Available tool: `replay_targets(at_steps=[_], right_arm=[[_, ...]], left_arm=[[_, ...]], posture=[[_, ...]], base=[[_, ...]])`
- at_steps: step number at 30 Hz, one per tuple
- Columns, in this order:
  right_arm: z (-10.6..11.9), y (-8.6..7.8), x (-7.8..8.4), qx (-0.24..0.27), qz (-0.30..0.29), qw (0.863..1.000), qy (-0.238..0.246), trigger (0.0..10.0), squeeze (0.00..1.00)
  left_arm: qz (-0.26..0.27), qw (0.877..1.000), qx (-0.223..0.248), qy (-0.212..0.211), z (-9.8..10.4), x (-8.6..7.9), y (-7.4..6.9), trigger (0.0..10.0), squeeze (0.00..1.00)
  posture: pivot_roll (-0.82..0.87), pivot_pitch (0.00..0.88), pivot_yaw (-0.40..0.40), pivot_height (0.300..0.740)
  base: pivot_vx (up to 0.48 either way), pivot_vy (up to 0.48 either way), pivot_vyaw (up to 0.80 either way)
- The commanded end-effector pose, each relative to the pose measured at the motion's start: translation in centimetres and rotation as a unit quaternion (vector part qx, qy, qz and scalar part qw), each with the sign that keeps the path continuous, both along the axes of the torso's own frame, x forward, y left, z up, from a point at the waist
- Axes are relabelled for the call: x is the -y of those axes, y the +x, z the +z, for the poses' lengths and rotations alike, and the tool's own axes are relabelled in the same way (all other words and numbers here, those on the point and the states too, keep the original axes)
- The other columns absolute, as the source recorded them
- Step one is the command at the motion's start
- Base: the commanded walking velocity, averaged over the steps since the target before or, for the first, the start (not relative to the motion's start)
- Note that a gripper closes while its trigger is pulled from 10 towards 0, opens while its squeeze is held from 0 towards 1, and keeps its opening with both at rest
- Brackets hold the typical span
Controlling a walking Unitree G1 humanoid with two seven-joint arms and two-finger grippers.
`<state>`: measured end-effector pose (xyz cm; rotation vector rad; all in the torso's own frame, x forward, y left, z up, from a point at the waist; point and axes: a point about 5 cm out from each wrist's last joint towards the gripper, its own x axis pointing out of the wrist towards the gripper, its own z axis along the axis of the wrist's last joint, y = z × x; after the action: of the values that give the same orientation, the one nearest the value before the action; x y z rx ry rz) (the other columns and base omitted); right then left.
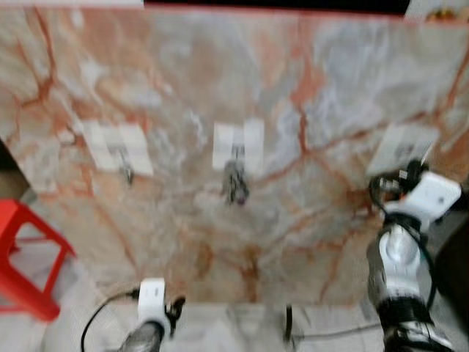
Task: Hang keys on a hook
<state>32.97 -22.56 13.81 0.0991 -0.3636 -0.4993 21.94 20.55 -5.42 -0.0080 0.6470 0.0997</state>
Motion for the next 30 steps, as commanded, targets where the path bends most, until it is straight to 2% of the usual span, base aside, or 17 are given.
replay_targets(at_steps=[1,8,15,19,24,30], right_arm=[[1.0,0.1,0.4,0.016,0.002,1.000,-0.020,10.0,0.00],[1.5,-0.2,0.6,0.033,-0.010,0.999,-0.027,10.0,0.00],[2.2,-0.7,0.4,0.046,-0.029,0.997,-0.062,10.0,0.00],[2.3,-1.9,0.1,0.050,-0.046,0.994,-0.083,10.0,0.00],[1.4,-3.6,0.3,0.027,-0.066,0.992,-0.107,10.0,0.00],[0.8,-4.2,0.4,0.007,-0.072,0.991,-0.110,10.0,0.00]], left_arm=[[-0.002,1.000,0.003,-0.015,0.0,1.0,0.3,10.0,0.00],[0.000,1.000,0.008,-0.018,0.1,1.0,0.4,10.0,0.00],[-0.001,1.000,0.008,-0.019,0.1,1.0,0.4,10.0,0.00],[-0.002,1.000,0.009,-0.019,0.1,1.0,0.4,10.0,0.00],[-0.005,1.000,0.009,-0.019,0.1,1.0,0.4,10.0,0.00],[-0.007,1.000,0.010,-0.020,0.2,1.1,0.5,10.0,0.00]], posture=[[-0.01,0.000,-0.044,0.740],[-0.01,0.000,-0.042,0.740],[-0.01,0.000,-0.042,0.740],[-0.01,0.000,-0.040,0.740],[-0.02,0.000,-0.039,0.740],[-0.01,0.000,-0.039,0.740]], base=[[0.247,0.000,0.00],[0.000,0.000,0.00],[0.000,0.000,0.00],[0.000,0.000,0.00],[0.000,0.000,0.00],[0.000,0.000,0.00]])
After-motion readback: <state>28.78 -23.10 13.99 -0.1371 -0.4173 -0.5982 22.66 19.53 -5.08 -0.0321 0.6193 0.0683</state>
